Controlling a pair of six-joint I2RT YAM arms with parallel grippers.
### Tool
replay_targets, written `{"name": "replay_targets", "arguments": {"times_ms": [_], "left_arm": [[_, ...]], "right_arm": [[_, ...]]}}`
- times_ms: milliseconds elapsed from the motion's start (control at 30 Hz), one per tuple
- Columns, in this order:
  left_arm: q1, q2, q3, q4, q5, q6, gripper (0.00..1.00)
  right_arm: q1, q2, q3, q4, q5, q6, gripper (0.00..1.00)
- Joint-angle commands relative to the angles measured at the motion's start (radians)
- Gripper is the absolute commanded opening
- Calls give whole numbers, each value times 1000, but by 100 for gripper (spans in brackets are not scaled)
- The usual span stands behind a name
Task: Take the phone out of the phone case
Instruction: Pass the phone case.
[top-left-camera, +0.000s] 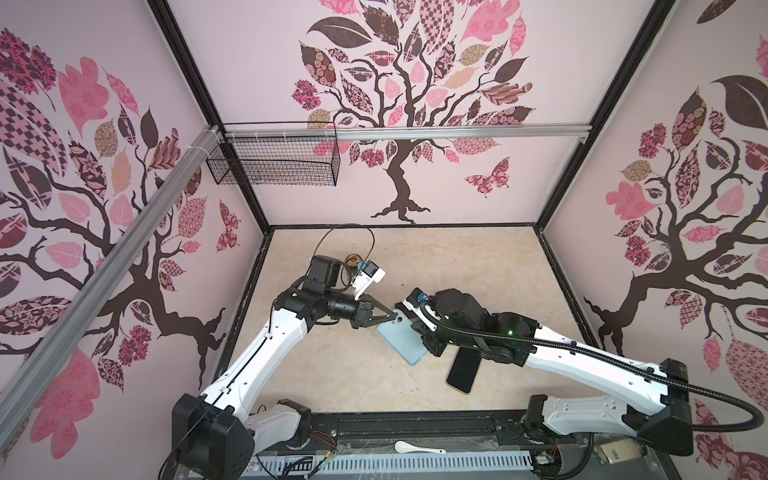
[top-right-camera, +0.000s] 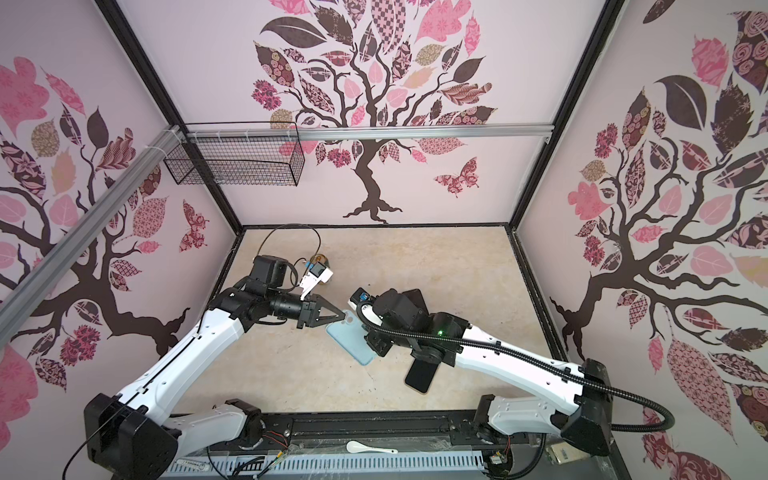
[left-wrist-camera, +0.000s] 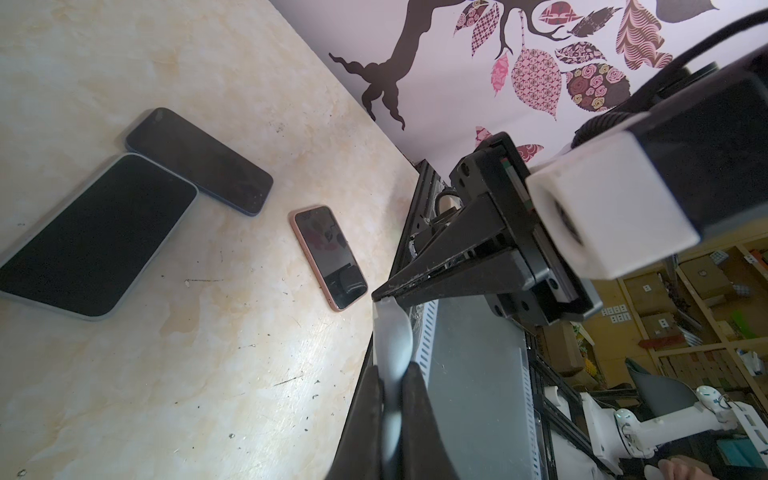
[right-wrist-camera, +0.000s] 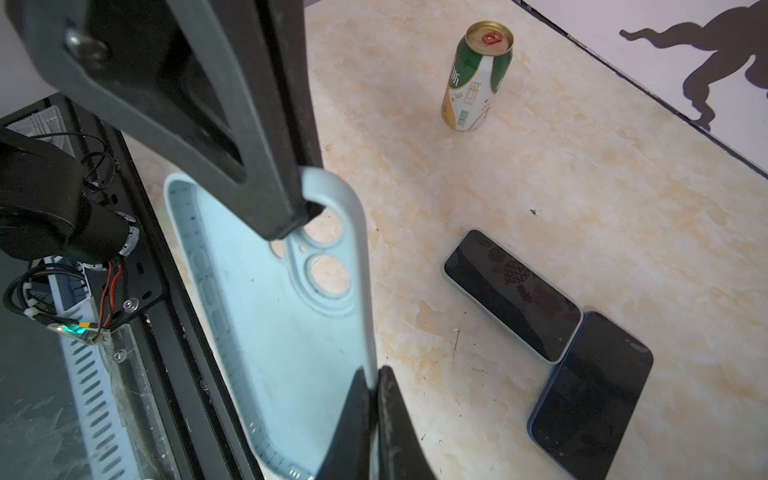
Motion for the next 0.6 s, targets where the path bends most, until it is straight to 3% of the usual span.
{"name": "replay_targets", "arguments": {"times_ms": [0,100,133,300,333,433,567], "left_arm": [[-3,-1,38,16,1,-3,0],[-4,-6,31,23,-27,-9,0],[-3,-11,30,27,-37,-12,8],[-3,-53,8,92,-187,-80,78],[-4,-63,3,109,-251,-108,84],[-4,-78,-16,138,-399,-164,98],[-3,-54,-16,120,-523,-189,98]], "right_arm": [[3,2,-17,19,8,16,2],[3,2,-33,42,16,34,0],[3,5,-35,46,27,41,0],[2,15,-43,54,115,98,0],[0,17,-49,54,156,117,0],[-55,27,-63,40,195,181,0],[-246,47,-89,26,38,264,0]]}}
